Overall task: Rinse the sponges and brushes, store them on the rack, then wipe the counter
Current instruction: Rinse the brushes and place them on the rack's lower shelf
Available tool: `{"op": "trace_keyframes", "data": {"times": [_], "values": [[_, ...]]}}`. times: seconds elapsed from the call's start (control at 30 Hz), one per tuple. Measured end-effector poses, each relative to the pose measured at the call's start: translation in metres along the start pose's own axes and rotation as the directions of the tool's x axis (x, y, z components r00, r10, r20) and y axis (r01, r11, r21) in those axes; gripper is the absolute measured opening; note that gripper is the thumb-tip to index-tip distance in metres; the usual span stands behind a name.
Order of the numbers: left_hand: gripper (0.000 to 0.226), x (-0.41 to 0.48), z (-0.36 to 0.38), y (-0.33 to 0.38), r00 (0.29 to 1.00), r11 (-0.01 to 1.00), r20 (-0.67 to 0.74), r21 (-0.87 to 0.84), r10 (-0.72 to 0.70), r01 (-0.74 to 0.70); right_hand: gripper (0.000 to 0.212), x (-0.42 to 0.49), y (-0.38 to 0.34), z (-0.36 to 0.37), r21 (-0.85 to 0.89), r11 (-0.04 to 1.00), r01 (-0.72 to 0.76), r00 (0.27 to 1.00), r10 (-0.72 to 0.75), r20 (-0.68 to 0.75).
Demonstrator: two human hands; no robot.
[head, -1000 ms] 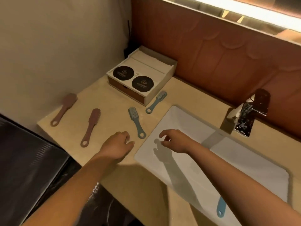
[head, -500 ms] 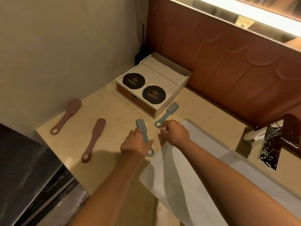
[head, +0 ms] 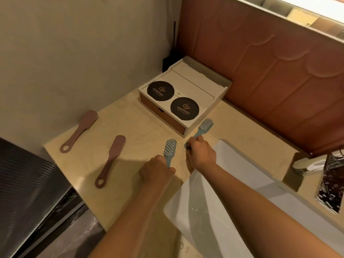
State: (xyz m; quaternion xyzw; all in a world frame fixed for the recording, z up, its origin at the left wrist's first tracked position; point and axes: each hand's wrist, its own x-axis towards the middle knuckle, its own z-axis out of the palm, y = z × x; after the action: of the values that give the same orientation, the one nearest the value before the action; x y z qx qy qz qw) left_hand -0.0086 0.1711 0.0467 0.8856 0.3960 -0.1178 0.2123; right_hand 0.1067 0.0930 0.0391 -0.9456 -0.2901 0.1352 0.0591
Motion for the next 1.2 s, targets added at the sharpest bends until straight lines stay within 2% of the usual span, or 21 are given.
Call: {"op": "trace_keyframes", "data": {"times": [0.1,0.17,0.23,0.3,0.37,0.43,0.47,0.53,0.63,0.73,0.8,0.9,1.07,1.1,1.2], "values": [[0.036,0.002,-0.005,0.000,0.990,0.989,0.134,-0.134,-0.047,0.065,0.028,0.001,0.003,0.001,0.015,0.999,0.048,0.999,-0.048,0.010],[0.030,0.006,-0.006,-0.002,0.971,0.940,0.234,-0.316,-0.052,0.126,0.029,0.000,0.003,-0.001,0.080,0.993,0.087,0.996,-0.086,-0.022],[0.028,0.006,-0.010,-0.003,0.945,0.847,0.323,-0.491,-0.041,0.205,0.027,-0.007,0.004,-0.006,0.221,0.970,0.099,0.993,-0.082,-0.084],[0.024,-0.001,-0.013,-0.005,0.912,0.718,0.410,-0.627,-0.024,0.301,0.020,-0.017,0.006,-0.013,0.423,0.900,0.110,0.986,-0.045,-0.159],[0.019,-0.015,-0.017,-0.004,0.867,0.575,0.494,-0.729,0.064,0.372,0.011,-0.031,0.010,-0.020,0.639,0.761,0.117,0.969,0.052,-0.240],[0.019,-0.029,-0.017,-0.003,0.829,0.404,0.531,-0.807,0.177,0.431,0.007,-0.050,0.013,-0.031,0.838,0.530,0.130,0.947,0.184,-0.264],[0.019,-0.035,-0.017,-0.002,0.816,0.331,0.533,-0.829,0.224,0.450,0.008,-0.061,0.015,-0.037,0.903,0.404,0.144,0.936,0.240,-0.257],[0.016,-0.046,-0.015,-0.001,0.797,0.247,0.523,-0.850,0.301,0.465,0.013,-0.084,0.020,-0.049,0.957,0.233,0.175,0.914,0.323,-0.246],[0.009,-0.064,-0.013,0.005,0.770,0.224,0.505,-0.863,0.391,0.453,0.017,-0.119,0.029,-0.056,0.976,0.112,0.188,0.889,0.404,-0.217],[0.010,-0.083,-0.007,0.017,0.758,0.155,0.500,-0.862,0.418,0.483,0.019,-0.152,0.040,-0.057,0.985,-0.005,0.171,0.866,0.478,-0.148],[0.012,-0.098,-0.003,0.028,0.748,0.170,0.501,-0.862,0.436,0.478,0.019,-0.174,0.050,-0.055,0.981,-0.096,0.169,0.849,0.520,-0.095],[0.015,-0.118,0.003,0.045,0.711,0.187,0.513,-0.852,0.481,0.488,0.012,-0.204,0.067,-0.053,0.981,-0.100,0.165,0.823,0.562,-0.081],[0.014,-0.140,0.016,0.064,0.697,0.180,0.551,-0.826,0.459,0.534,0.026,-0.248,0.096,-0.056,0.961,-0.198,0.193,0.815,0.578,-0.044],[0.014,-0.146,0.020,0.069,0.672,0.183,0.575,-0.806,0.466,0.563,0.029,-0.261,0.104,-0.057,0.958,-0.213,0.191,0.816,0.578,-0.033],[0.038,-0.165,0.023,0.085,0.615,0.137,0.620,-0.750,0.488,0.647,0.036,-0.295,0.126,-0.062,0.958,-0.241,0.156,0.848,0.530,-0.005]]}}
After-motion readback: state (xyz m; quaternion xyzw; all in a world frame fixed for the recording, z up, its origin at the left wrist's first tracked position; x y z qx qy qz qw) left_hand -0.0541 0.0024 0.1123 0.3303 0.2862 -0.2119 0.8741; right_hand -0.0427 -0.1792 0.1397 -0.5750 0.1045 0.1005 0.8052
